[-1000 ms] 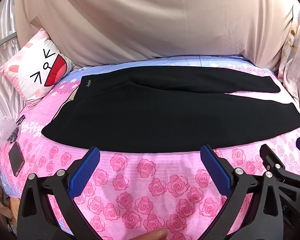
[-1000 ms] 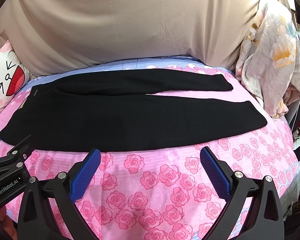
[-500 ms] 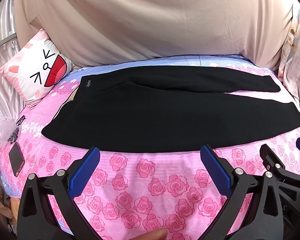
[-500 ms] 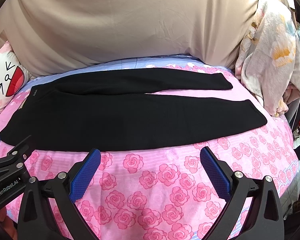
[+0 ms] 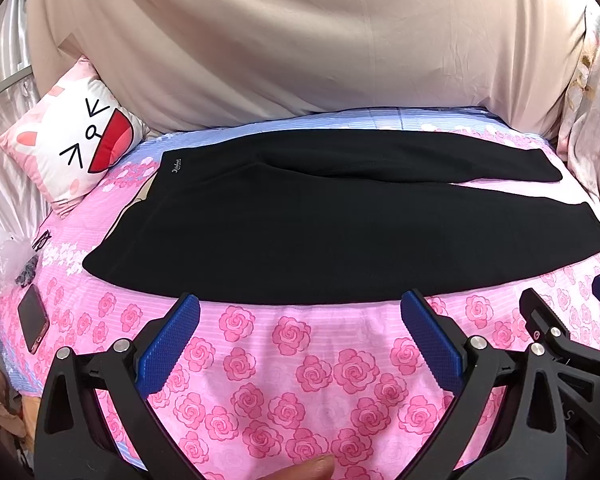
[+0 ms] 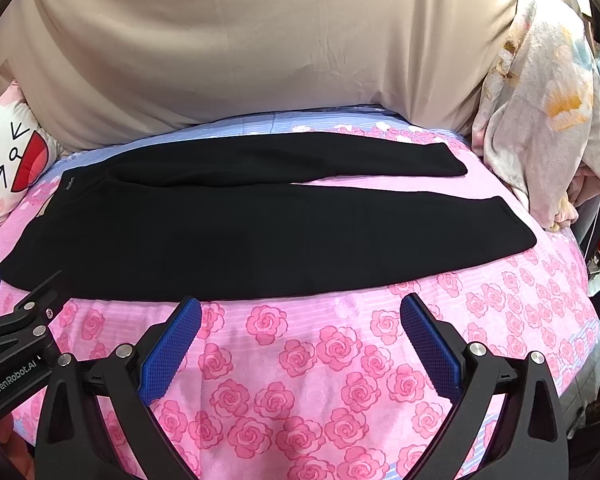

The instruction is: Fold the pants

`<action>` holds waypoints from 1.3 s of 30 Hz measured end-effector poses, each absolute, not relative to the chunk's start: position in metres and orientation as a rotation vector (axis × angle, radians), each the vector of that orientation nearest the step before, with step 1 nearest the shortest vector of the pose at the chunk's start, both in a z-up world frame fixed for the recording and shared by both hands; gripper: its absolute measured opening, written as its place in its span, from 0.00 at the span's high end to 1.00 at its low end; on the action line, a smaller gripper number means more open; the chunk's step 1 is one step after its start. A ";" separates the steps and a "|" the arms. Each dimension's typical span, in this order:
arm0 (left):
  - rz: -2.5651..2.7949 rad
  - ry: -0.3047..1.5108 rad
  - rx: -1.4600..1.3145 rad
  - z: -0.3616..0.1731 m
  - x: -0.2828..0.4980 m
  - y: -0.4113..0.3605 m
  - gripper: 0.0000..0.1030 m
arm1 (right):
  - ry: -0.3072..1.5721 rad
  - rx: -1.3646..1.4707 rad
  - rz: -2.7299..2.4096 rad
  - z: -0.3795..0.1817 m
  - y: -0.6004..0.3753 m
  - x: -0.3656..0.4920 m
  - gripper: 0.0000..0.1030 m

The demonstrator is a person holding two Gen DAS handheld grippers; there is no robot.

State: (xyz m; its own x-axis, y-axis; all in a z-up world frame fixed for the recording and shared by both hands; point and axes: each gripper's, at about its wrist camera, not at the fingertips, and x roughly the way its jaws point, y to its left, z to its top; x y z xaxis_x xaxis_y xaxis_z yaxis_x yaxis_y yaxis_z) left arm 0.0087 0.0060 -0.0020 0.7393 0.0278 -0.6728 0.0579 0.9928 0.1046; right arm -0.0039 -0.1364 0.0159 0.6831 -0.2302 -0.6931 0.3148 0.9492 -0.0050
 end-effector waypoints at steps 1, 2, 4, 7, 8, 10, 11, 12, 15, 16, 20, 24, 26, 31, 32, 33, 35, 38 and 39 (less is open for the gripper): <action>-0.016 0.740 0.121 -0.002 0.009 0.006 0.05 | 0.760 0.117 -0.308 0.016 -0.136 -0.004 0.05; -0.016 0.742 0.122 -0.002 0.009 0.006 0.05 | 0.759 0.118 -0.306 0.016 -0.137 -0.004 0.05; -0.010 0.749 0.126 -0.003 0.010 0.006 0.05 | 0.763 0.118 -0.304 0.015 -0.137 -0.003 0.05; 0.000 0.751 0.137 -0.003 0.013 0.004 0.05 | 0.768 0.116 -0.302 0.014 -0.138 -0.001 0.05; 0.003 0.751 0.141 -0.003 0.014 0.004 0.05 | 0.770 0.116 -0.301 0.014 -0.138 0.001 0.05; 0.004 0.749 0.148 -0.003 0.016 0.002 0.05 | 0.773 0.117 -0.299 0.013 -0.138 0.003 0.05; -0.001 0.747 0.148 -0.003 0.017 0.002 0.05 | 0.773 0.120 -0.296 0.012 -0.140 0.004 0.05; -0.012 0.742 0.147 -0.003 0.018 0.002 0.05 | 0.772 0.124 -0.292 0.012 -0.141 0.005 0.05; -0.057 0.754 0.126 -0.002 0.026 0.004 0.05 | 0.746 0.136 -0.286 0.013 -0.148 0.008 0.05; -0.064 0.759 0.110 -0.002 0.030 0.006 0.05 | 0.732 0.134 -0.285 0.014 -0.150 0.009 0.05; -0.051 0.711 0.068 0.000 0.044 0.008 0.05 | 0.705 0.175 -0.260 0.011 -0.176 0.022 0.05; 0.008 0.677 0.021 0.000 0.062 0.012 0.05 | 0.725 0.244 -0.241 -0.002 -0.212 0.043 0.05; 0.021 0.713 0.037 -0.001 0.076 0.010 0.05 | 0.735 0.234 -0.240 -0.005 -0.228 0.055 0.05; -0.006 0.766 0.137 -0.008 0.103 -0.007 0.05 | 0.753 0.250 -0.301 -0.015 -0.304 0.093 0.05; -0.026 0.779 0.128 -0.010 0.107 -0.008 0.05 | 0.756 0.251 -0.305 -0.017 -0.315 0.098 0.06; -0.041 0.793 0.109 -0.012 0.111 -0.009 0.05 | 0.759 0.239 -0.321 -0.018 -0.332 0.107 0.06; -0.066 0.815 0.081 -0.019 0.120 -0.012 0.05 | 0.770 0.194 -0.360 -0.021 -0.360 0.124 0.06; -0.083 0.798 0.077 -0.026 0.126 -0.018 0.05 | 0.789 0.150 -0.410 -0.029 -0.421 0.161 0.05; -0.086 0.788 0.073 -0.027 0.125 -0.020 0.05 | 0.794 0.163 -0.425 -0.030 -0.438 0.171 0.05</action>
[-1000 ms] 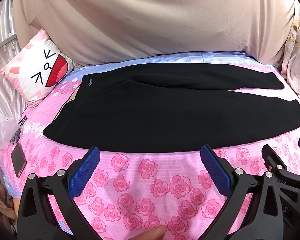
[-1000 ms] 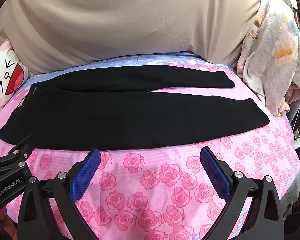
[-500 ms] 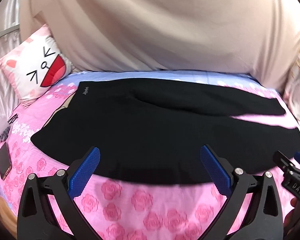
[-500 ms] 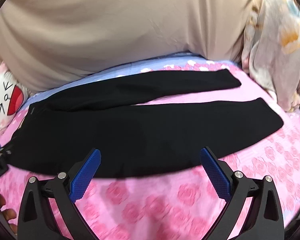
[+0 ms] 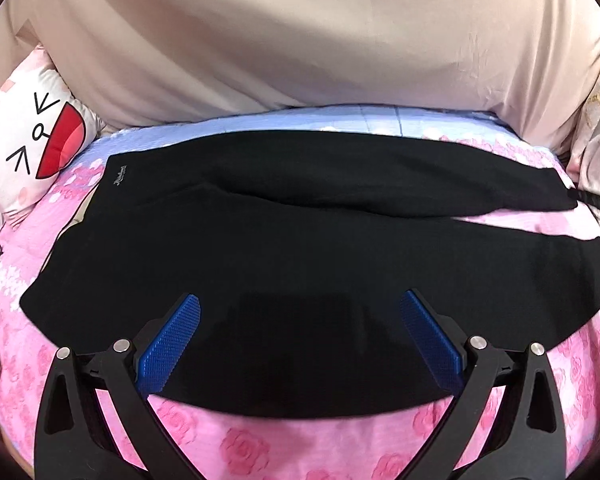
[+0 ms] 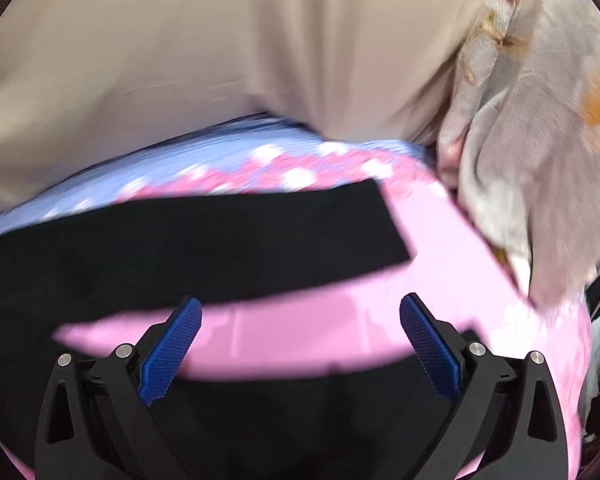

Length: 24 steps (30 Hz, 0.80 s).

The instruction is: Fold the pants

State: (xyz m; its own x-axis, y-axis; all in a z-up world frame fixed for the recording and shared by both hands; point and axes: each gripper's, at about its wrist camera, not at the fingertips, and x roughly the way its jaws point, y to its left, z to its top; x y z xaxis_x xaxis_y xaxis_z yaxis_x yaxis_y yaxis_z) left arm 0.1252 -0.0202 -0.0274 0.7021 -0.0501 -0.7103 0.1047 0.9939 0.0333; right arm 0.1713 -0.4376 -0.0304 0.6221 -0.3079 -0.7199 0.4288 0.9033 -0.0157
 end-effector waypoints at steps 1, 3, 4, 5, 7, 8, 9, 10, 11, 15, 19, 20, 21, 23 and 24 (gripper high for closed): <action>-0.092 0.780 0.069 -0.029 0.124 -0.023 0.05 | 0.809 0.181 -0.426 -0.033 -0.455 0.184 0.05; -0.093 0.792 0.094 -0.032 0.127 -0.028 0.05 | 0.831 0.207 -0.420 -0.038 -0.490 0.211 0.05; -0.086 0.809 0.125 -0.034 0.129 -0.030 0.05 | 0.848 0.194 -0.421 -0.042 -0.503 0.224 0.06; -0.075 0.821 0.158 -0.036 0.132 -0.032 0.05 | 0.856 0.180 -0.428 -0.045 -0.512 0.233 0.06; -0.056 0.826 0.195 -0.040 0.138 -0.031 0.05 | 0.892 0.170 -0.433 -0.056 -0.534 0.255 0.07; -0.049 0.829 0.193 -0.041 0.140 -0.029 0.05 | 0.914 0.197 -0.440 -0.063 -0.546 0.266 0.07; -0.042 0.837 0.177 -0.042 0.145 -0.023 0.05 | 0.924 0.221 -0.433 -0.067 -0.551 0.270 0.07; -0.040 0.845 0.160 -0.042 0.148 -0.017 0.05 | 0.936 0.253 -0.415 -0.073 -0.558 0.276 0.11; -0.036 0.860 0.127 -0.041 0.154 -0.007 0.05 | 0.948 0.280 -0.395 -0.080 -0.563 0.283 0.22; 0.051 0.853 0.037 -0.031 0.187 0.046 0.05 | 0.934 0.300 -0.342 -0.084 -0.560 0.293 0.50; 0.223 0.821 0.019 -0.015 0.250 0.120 0.05 | 0.920 0.329 -0.302 -0.078 -0.554 0.294 0.87; 0.269 0.830 0.014 -0.013 0.269 0.138 0.05 | 0.919 0.298 -0.317 -0.077 -0.549 0.295 0.87; 0.304 0.841 0.001 -0.012 0.291 0.158 0.05 | 0.923 0.277 -0.322 -0.077 -0.544 0.296 0.88; 0.397 0.856 -0.002 -0.013 0.333 0.193 0.05 | 0.924 0.242 -0.341 -0.075 -0.537 0.296 0.88; 0.406 0.873 -0.005 -0.015 0.357 0.210 0.05 | 0.925 0.240 -0.348 -0.075 -0.535 0.296 0.88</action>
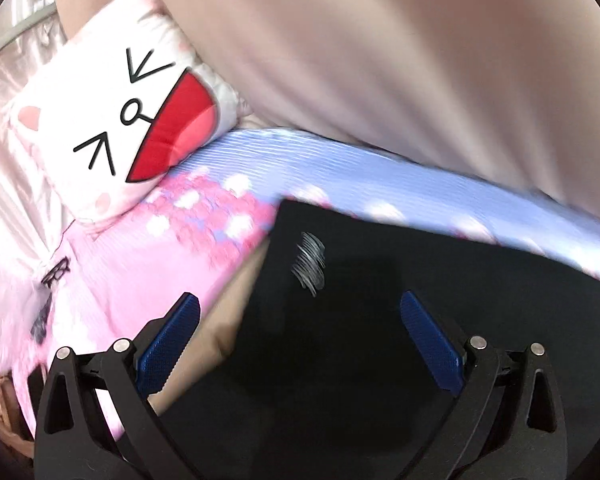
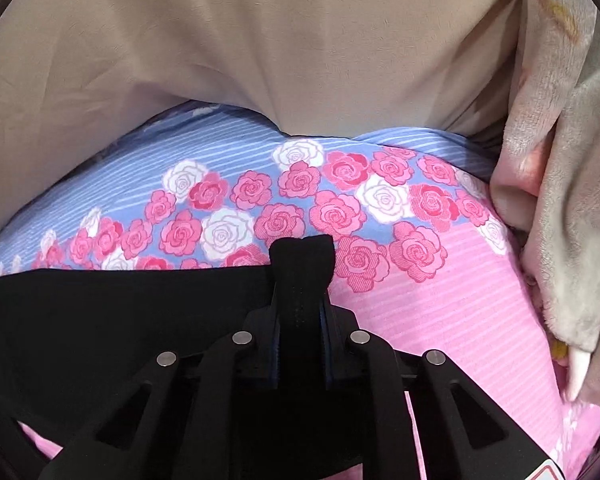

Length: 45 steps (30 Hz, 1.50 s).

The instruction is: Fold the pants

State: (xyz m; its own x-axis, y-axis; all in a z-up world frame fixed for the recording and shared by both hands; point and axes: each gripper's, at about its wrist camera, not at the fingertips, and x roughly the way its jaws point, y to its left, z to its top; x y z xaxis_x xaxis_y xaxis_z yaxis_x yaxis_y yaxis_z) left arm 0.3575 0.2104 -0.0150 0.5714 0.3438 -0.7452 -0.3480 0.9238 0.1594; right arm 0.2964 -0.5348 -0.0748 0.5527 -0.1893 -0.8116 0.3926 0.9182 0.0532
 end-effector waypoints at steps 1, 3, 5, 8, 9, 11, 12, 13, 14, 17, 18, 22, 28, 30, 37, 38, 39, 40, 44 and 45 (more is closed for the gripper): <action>0.420 0.887 0.002 -0.018 0.373 0.219 0.05 | 0.926 0.245 -0.356 -0.075 -0.534 0.297 0.88; 0.471 0.938 0.003 -0.030 0.410 0.243 0.05 | 0.926 0.256 -0.368 -0.076 -0.535 0.296 0.87; 0.519 0.955 -0.036 -0.040 0.431 0.260 0.05 | 0.927 0.267 -0.380 -0.076 -0.535 0.295 0.87; 0.475 1.021 -0.062 -0.064 0.456 0.272 0.39 | 0.931 0.264 -0.394 -0.077 -0.533 0.292 0.87; 0.447 1.038 -0.085 -0.069 0.458 0.273 0.63 | 0.934 0.262 -0.398 -0.075 -0.533 0.289 0.87; 0.379 1.030 -0.146 -0.066 0.452 0.270 0.79 | 0.935 0.258 -0.407 -0.074 -0.531 0.290 0.87; 0.358 1.015 -0.123 -0.059 0.447 0.265 0.79 | 0.933 0.260 -0.409 -0.073 -0.531 0.290 0.87; 0.348 0.996 -0.096 -0.053 0.443 0.259 0.80 | 0.927 0.263 -0.411 -0.071 -0.530 0.288 0.87; 0.345 0.972 -0.064 -0.043 0.436 0.253 0.80 | 0.917 0.266 -0.411 -0.068 -0.529 0.285 0.87; 0.278 0.895 -0.095 -0.002 0.400 0.248 0.88 | 0.872 0.271 -0.402 -0.053 -0.525 0.278 0.87; 0.260 0.873 -0.110 0.011 0.387 0.246 0.88 | 0.847 0.269 -0.395 -0.043 -0.522 0.272 0.87; 0.178 0.780 -0.147 0.065 0.315 0.247 0.88 | 0.746 0.257 -0.350 -0.007 -0.511 0.242 0.87; 0.082 0.733 -0.137 0.092 0.195 0.250 0.88 | 0.577 0.159 -0.224 0.041 -0.486 0.157 0.86; 0.105 0.756 -0.101 0.084 0.155 0.254 0.89 | 0.572 0.114 -0.211 0.037 -0.482 0.122 0.86; 0.353 0.927 0.011 0.015 0.090 0.281 0.93 | 0.729 0.139 -0.246 -0.041 -0.508 0.062 0.73; 0.358 0.927 0.022 0.012 0.083 0.276 0.93 | 0.738 0.148 -0.247 -0.048 -0.510 0.056 0.69; 0.347 0.910 0.034 0.014 0.078 0.265 0.92 | 0.739 0.165 -0.249 -0.053 -0.512 0.049 0.67; 0.322 0.893 0.036 0.016 0.076 0.255 0.89 | 0.736 0.173 -0.260 -0.054 -0.512 0.043 0.61; 0.159 0.832 0.014 0.038 0.074 0.197 0.06 | 0.653 0.182 -0.294 -0.036 -0.509 0.021 0.42; 0.121 0.797 -0.007 0.042 0.075 0.184 0.05 | 0.632 0.177 -0.295 -0.029 -0.507 0.016 0.42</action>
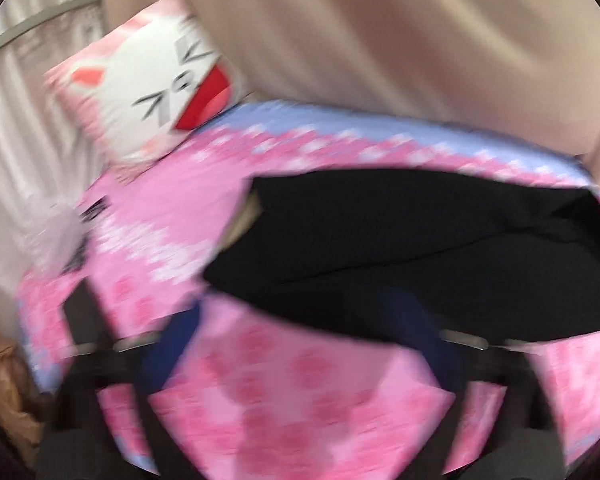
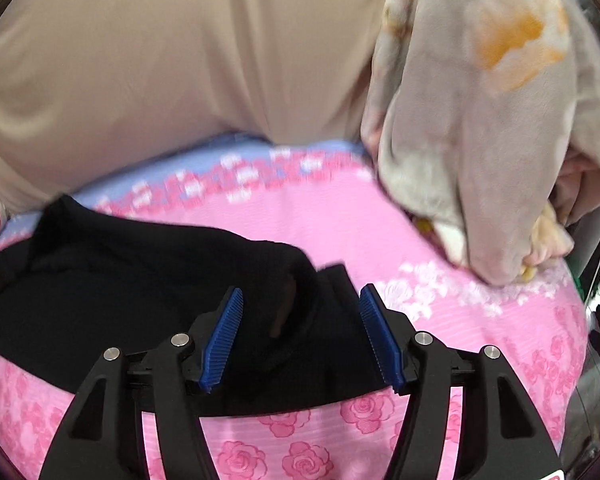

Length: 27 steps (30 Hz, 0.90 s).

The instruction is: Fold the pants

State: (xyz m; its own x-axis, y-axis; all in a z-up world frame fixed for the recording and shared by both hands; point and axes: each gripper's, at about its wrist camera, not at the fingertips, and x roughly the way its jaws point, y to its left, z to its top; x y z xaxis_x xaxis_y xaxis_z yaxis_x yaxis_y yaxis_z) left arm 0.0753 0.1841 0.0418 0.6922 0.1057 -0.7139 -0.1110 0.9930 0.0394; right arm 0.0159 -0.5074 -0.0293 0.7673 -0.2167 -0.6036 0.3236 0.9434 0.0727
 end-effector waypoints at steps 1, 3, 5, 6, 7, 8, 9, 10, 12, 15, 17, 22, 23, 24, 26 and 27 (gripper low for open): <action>0.092 0.785 -0.021 0.043 0.079 0.174 0.05 | 0.623 0.173 -0.300 -0.026 -0.507 0.013 0.42; 0.055 0.801 -0.056 0.037 0.095 0.158 0.05 | 0.617 0.180 -0.307 -0.023 -0.506 0.006 0.42; 0.043 0.837 -0.122 0.024 0.109 0.156 0.05 | 0.620 0.192 -0.320 -0.024 -0.504 -0.002 0.42; 0.043 0.867 -0.174 0.015 0.118 0.160 0.05 | 0.618 0.202 -0.325 -0.025 -0.502 -0.007 0.42; 0.044 0.886 -0.218 0.007 0.125 0.165 0.05 | 0.612 0.212 -0.327 -0.025 -0.500 -0.012 0.42; 0.054 0.902 -0.265 -0.001 0.130 0.172 0.05 | 0.608 0.223 -0.326 -0.026 -0.496 -0.016 0.42; 0.066 0.916 -0.328 -0.010 0.135 0.181 0.05 | 0.598 0.237 -0.323 -0.027 -0.491 -0.021 0.42; 0.068 0.928 -0.381 -0.018 0.137 0.187 0.05 | 0.590 0.248 -0.319 -0.027 -0.487 -0.025 0.42; 0.083 0.950 -0.487 -0.033 0.146 0.201 0.06 | 0.579 0.263 -0.303 -0.028 -0.477 -0.028 0.42; 0.062 0.958 -0.666 -0.053 0.163 0.218 0.06 | 0.582 0.267 -0.277 -0.026 -0.459 -0.021 0.41; 0.053 0.988 -0.736 -0.068 0.178 0.225 0.10 | 0.581 0.266 -0.252 -0.022 -0.448 -0.015 0.41; 0.079 0.964 -0.649 -0.062 0.205 0.224 0.91 | 0.587 0.242 -0.218 -0.014 -0.422 0.007 0.35; 0.053 0.965 -0.648 -0.058 0.208 0.227 0.91 | 0.591 0.234 -0.213 -0.014 -0.417 0.012 0.35; 0.032 0.956 -0.650 -0.054 0.205 0.228 0.92 | 0.596 0.225 -0.211 -0.014 -0.414 0.015 0.35; 0.008 0.922 -0.613 -0.034 0.191 0.233 0.92 | 0.612 0.210 -0.205 -0.015 -0.408 0.021 0.35; -0.007 0.899 -0.577 -0.017 0.175 0.239 0.91 | 0.614 0.203 -0.202 -0.015 -0.407 0.021 0.35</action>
